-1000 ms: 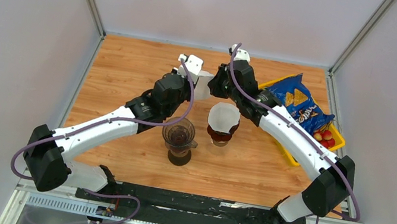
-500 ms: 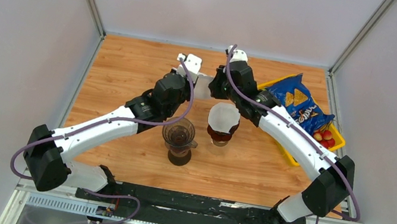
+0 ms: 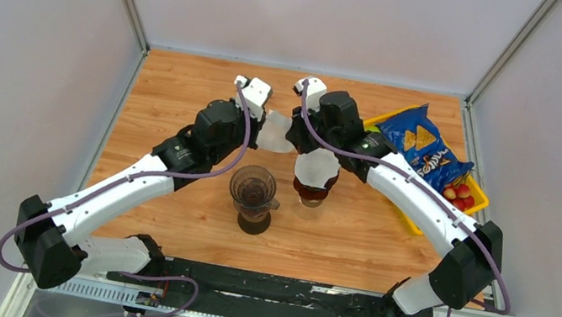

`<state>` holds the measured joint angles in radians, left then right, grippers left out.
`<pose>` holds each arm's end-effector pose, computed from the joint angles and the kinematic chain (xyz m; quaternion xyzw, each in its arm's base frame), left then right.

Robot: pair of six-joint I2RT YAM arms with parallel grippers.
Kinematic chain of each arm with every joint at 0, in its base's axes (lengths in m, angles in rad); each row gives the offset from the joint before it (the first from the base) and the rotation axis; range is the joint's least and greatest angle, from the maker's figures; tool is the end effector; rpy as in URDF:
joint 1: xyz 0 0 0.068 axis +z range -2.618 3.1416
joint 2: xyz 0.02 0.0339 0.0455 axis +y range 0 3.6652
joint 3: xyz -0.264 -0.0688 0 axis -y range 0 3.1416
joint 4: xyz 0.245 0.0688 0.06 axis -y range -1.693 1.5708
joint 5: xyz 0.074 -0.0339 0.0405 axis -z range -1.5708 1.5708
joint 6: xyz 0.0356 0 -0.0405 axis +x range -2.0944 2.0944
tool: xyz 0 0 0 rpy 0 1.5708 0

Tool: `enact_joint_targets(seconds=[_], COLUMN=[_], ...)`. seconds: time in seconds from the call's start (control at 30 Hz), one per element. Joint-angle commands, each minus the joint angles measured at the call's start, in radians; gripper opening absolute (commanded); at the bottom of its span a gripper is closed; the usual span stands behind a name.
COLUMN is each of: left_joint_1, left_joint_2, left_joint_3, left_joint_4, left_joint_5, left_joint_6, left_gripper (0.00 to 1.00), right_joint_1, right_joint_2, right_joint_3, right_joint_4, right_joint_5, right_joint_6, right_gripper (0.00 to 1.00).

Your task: Place the coffee filter in the dripper

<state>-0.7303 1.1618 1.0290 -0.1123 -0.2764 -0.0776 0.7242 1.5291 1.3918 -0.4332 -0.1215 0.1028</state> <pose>0.2082 -0.1734 0.3565 0.1700 0.7667 -0.1397 0.6031 0.2607 0.2364 0.3441 -0.2955 0.8251 0.2411 0.4169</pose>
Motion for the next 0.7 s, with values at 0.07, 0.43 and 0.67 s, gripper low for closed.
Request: enact_joint_targets(seconds=[0.07,0.43,0.67], left_joint_1=[0.01,0.01,0.009], left_joint_2=[-0.029,-0.022,-0.019], left_joint_3=[0.008,0.037,0.068], left_joint_4=[-0.012,-0.054,-0.072], left_joint_5=[0.051,0.016,-0.038], left_joint_6=[-0.006,-0.054,-0.092], left_gripper=[0.0,0.0,0.0], right_joint_1=[-0.008,-0.009,-0.008], right_joint_2=[-0.063,-0.162,-0.35], right_joint_3=[-0.014,-0.029,-0.161], right_joint_4=[-0.002,0.043,0.144], right_joint_5=[-0.022,-0.018,0.158], right_joint_6=[-0.084,0.01,0.091], right_gripper=[0.04,0.33,0.78])
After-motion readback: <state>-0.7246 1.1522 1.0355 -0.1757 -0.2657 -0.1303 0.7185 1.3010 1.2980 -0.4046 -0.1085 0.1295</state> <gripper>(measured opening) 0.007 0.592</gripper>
